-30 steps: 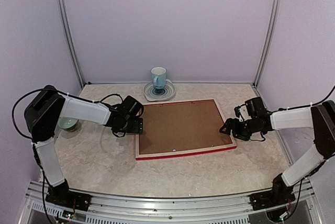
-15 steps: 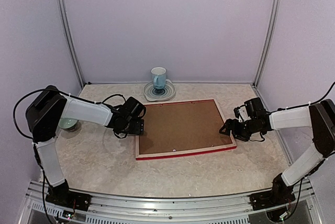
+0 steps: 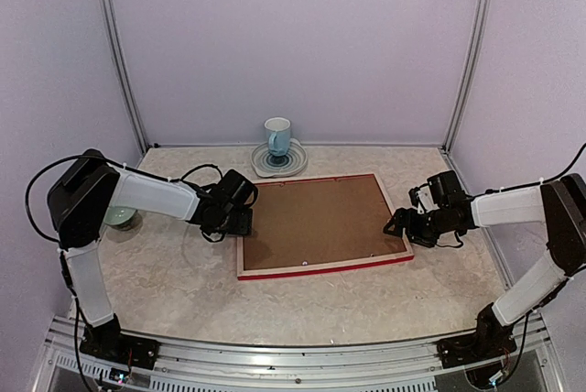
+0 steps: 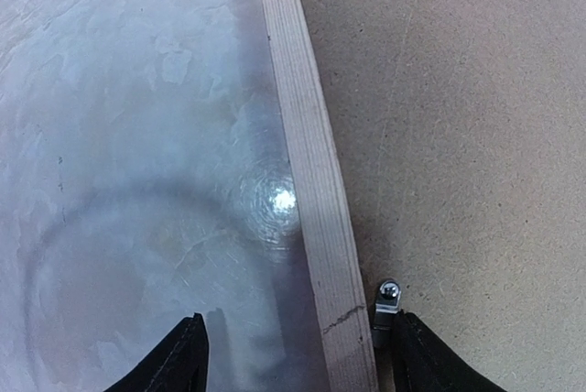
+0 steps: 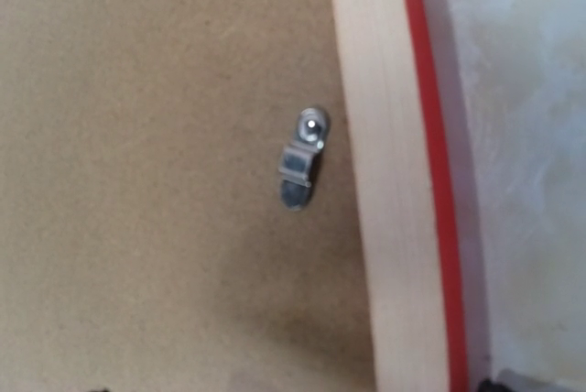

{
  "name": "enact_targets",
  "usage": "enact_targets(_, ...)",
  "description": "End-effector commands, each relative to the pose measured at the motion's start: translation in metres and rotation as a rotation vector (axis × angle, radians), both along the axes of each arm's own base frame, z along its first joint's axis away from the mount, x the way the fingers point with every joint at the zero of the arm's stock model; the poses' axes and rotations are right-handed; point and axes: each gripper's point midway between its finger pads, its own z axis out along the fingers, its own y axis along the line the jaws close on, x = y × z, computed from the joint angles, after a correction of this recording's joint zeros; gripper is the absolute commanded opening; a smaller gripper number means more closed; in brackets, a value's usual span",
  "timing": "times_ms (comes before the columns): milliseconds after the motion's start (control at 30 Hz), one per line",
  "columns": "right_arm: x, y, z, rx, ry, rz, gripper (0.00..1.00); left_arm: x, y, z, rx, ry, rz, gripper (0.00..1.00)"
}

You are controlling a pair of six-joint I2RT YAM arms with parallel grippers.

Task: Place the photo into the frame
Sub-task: Press the fastener onto the backboard.

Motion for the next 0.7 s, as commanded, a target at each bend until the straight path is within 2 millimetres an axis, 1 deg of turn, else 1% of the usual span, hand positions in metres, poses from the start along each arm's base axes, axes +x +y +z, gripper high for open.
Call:
enact_targets(0,0.0031,0.0039,0.0041,0.005,-0.017,0.007,0.86,-0.0119,0.0121,-0.0216,0.062,0.059,0.002,0.66)
enact_targets(233,0.0016,0.0036,0.0032,0.004,-0.015,0.007,0.86,-0.0134,0.0119,-0.0247,0.035,0.069,0.003,0.58)
enact_targets(333,0.0017,0.0033,0.0036,0.003,-0.016,0.007,0.86,-0.0138,0.0115,-0.0256,0.029,0.072,0.002,0.52)
enact_targets(467,0.0011,0.0037,0.0032,0.004,-0.014,0.007,0.86,-0.0143,0.0094,-0.0260,0.018,0.076,-0.004,0.50)
enact_targets(533,0.0018,0.0033,0.0039,0.003,-0.018,0.006,0.86,-0.0145,0.0075,-0.0268,0.003,0.083,-0.009,0.47)
enact_targets(667,0.0014,0.0027,0.0034,-0.001,-0.016,0.006,0.86,-0.0151,0.0038,-0.0308,-0.040,0.102,-0.015,0.45)
